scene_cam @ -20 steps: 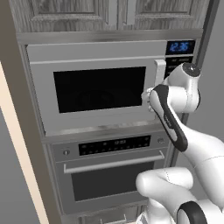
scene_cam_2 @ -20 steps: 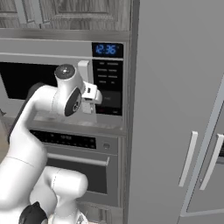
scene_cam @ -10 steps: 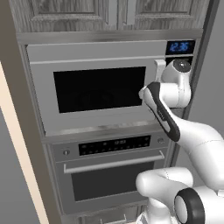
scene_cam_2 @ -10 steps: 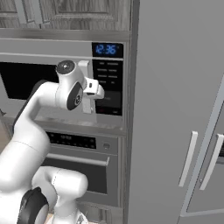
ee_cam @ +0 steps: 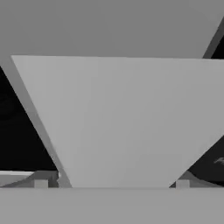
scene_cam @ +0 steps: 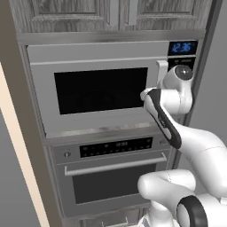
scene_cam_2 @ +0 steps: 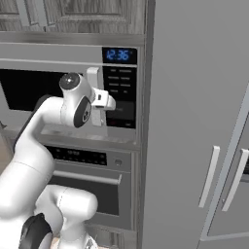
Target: Retrieve the reheated potato from the microwave, then place the potato, cheese, and condiment on the cutting board.
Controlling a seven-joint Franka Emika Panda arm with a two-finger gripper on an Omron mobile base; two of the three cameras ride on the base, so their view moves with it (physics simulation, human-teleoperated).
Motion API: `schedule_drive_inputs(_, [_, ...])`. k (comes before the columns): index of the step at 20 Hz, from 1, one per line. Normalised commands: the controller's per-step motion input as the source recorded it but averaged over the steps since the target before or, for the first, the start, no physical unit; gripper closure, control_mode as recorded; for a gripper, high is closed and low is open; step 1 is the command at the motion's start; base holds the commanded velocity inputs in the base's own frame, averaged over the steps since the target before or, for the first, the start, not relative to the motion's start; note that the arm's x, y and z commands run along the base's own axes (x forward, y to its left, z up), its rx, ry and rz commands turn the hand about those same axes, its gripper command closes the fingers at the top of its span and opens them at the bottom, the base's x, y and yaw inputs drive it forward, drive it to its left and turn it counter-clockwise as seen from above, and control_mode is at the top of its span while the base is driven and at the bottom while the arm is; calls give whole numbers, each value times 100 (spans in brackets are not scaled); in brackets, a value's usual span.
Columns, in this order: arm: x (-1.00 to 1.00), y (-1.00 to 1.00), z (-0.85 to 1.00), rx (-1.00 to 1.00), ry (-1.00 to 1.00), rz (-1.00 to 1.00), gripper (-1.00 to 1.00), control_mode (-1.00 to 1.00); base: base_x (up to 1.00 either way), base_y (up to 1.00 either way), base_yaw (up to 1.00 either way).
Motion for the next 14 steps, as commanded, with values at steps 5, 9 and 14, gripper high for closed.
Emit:
schedule_drive_inputs(5, [59, 6, -14, 7, -6, 0, 100, -100, 0, 0, 0])
schedule_drive_inputs(9, [46, 13, -9, 10, -1, 1, 100, -100, 0, 0, 0])
schedule_drive_inputs(14, [-44, 44, -8, 3, -10, 4, 100, -100, 0, 0, 0])
